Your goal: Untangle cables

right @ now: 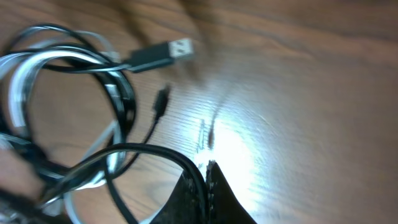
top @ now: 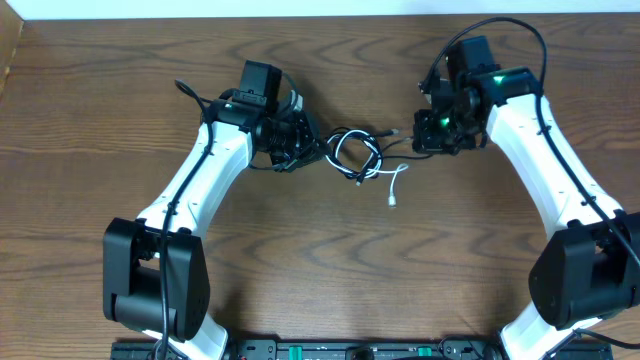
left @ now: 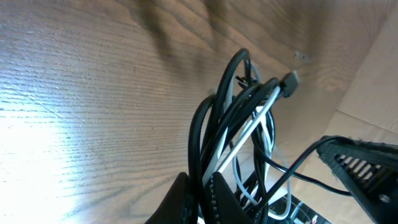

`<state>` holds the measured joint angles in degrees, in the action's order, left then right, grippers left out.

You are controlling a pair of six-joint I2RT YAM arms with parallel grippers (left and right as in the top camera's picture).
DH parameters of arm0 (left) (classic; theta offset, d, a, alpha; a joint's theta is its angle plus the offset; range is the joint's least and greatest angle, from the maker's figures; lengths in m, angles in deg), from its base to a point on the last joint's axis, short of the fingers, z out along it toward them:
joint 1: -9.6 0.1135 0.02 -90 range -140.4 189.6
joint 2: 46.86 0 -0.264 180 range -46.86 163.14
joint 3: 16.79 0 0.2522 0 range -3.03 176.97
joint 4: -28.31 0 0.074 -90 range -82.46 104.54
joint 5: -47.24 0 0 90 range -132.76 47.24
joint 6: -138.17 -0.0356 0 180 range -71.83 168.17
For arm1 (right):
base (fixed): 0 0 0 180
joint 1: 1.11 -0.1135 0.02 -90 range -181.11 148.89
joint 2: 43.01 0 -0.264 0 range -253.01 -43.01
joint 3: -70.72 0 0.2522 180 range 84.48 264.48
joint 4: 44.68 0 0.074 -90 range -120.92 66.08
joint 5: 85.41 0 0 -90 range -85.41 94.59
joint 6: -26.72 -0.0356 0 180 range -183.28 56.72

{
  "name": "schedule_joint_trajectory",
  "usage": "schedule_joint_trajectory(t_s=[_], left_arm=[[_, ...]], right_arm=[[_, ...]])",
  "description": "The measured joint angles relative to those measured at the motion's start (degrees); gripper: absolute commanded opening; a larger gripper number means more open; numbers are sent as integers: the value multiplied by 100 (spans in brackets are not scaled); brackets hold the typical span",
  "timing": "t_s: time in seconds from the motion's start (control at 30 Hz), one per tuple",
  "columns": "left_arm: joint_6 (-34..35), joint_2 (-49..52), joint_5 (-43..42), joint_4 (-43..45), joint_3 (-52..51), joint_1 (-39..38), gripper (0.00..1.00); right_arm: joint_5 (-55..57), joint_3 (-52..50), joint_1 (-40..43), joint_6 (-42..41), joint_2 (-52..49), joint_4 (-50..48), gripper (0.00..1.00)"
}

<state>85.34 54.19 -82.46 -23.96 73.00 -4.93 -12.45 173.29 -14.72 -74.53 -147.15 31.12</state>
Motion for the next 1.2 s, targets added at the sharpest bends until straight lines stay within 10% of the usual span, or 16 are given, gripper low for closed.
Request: schedule_joint_trajectory(t_s=[0.53, 0.57, 0.63, 0.73, 1.2], left_arm=[[-85, 0, 116, -72, 0, -26, 7], [-122, 0, 131, -72, 0, -26, 7], [-229, 0, 177, -74, 0, -26, 7], [-459, 0, 306, -76, 0, 4, 7], [-2118, 0, -1062, 1421, -4, 46, 7]], right_arm=[[2415, -17, -50, -1200, 0, 435, 2], [2374, -17, -63, -1093, 0, 420, 6], [2308, -17, -90, -929, 0, 422, 43], [2308, -17, -87, -721, 0, 433, 57], [168, 509, -59, 874, 9, 337, 59]])
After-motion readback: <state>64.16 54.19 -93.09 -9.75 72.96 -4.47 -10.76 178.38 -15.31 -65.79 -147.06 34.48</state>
